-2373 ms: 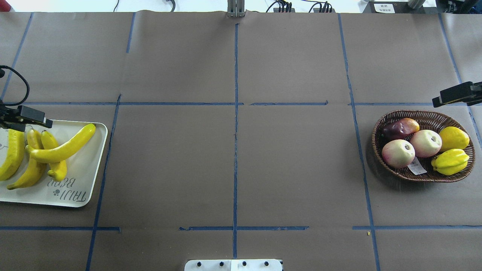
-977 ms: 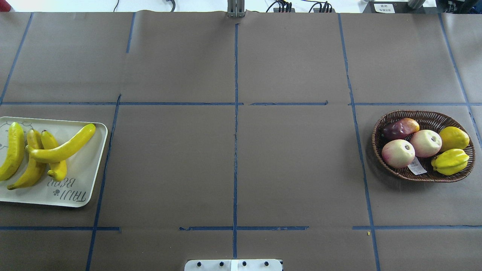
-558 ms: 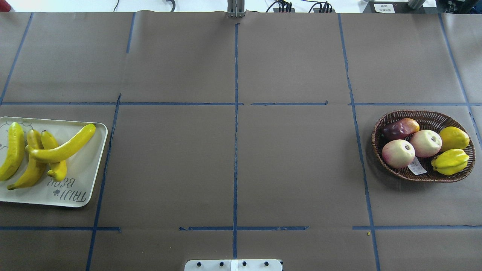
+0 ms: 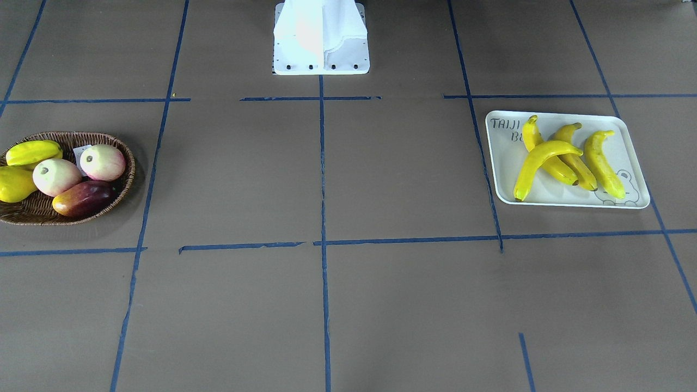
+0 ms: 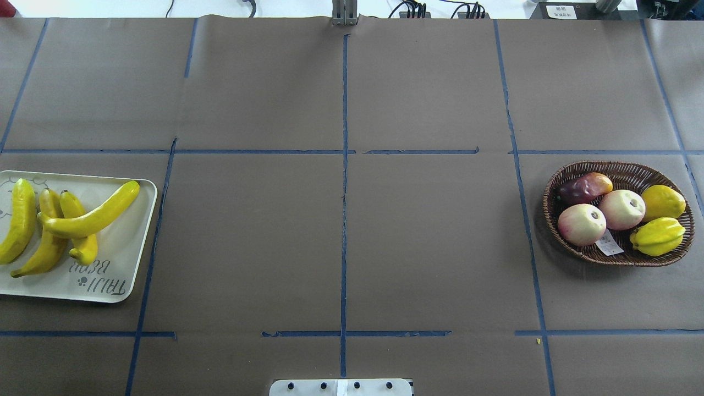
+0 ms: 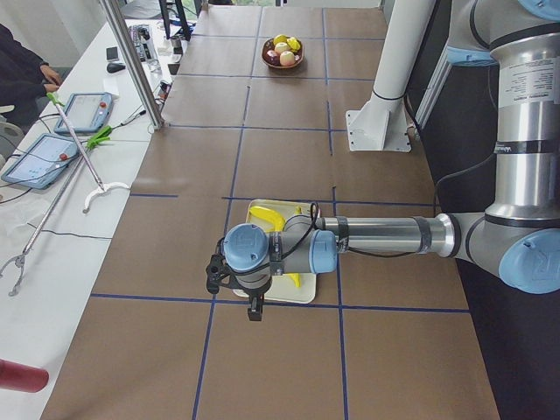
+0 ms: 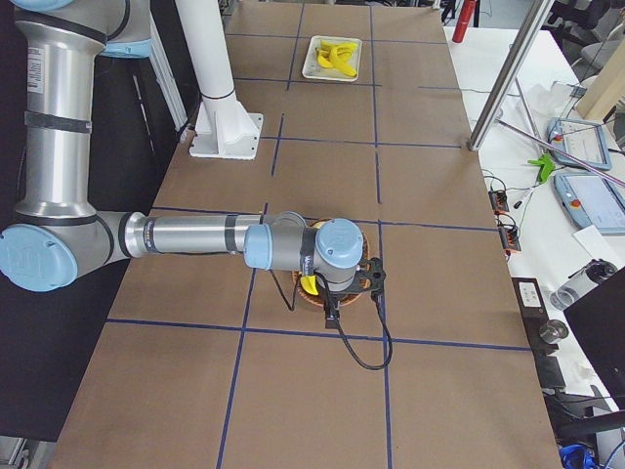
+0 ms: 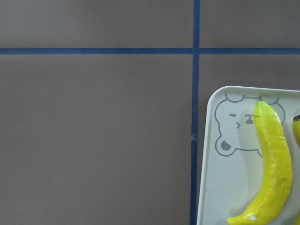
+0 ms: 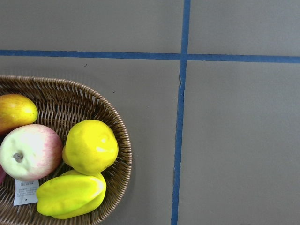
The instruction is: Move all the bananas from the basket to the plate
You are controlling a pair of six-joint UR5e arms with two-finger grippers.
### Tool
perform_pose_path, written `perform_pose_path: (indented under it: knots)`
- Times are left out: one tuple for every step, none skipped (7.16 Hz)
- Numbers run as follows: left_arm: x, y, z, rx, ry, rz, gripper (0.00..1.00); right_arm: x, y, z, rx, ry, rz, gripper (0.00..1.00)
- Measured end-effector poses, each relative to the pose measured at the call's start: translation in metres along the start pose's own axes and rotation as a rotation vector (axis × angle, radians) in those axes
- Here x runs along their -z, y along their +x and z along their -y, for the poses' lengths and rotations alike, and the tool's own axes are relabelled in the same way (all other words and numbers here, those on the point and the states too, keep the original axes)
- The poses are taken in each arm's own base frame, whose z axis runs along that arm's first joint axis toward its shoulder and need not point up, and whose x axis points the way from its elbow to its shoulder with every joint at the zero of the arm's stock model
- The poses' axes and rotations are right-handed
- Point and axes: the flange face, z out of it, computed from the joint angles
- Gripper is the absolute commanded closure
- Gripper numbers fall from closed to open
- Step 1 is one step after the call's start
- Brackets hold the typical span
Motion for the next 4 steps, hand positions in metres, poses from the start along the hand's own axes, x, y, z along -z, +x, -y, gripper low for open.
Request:
perform_pose_path:
  knots:
    - [0.000,0.001,0.000,-0.001,0.001,-0.002,0.00,0.005,0.013,-0.004,-0.004,0.012,0.001,0.00]
    - [0.001,0.001,0.001,-0.003,0.002,-0.003,0.00,0.011,0.023,-0.008,0.016,0.024,0.001,0.00]
    - [0.001,0.001,0.001,-0.003,0.002,-0.003,0.00,0.014,0.029,-0.011,0.022,0.029,0.000,0.00]
    - [0.001,0.001,0.001,-0.004,0.003,-0.003,0.00,0.011,0.035,-0.014,0.005,0.023,0.001,0.00]
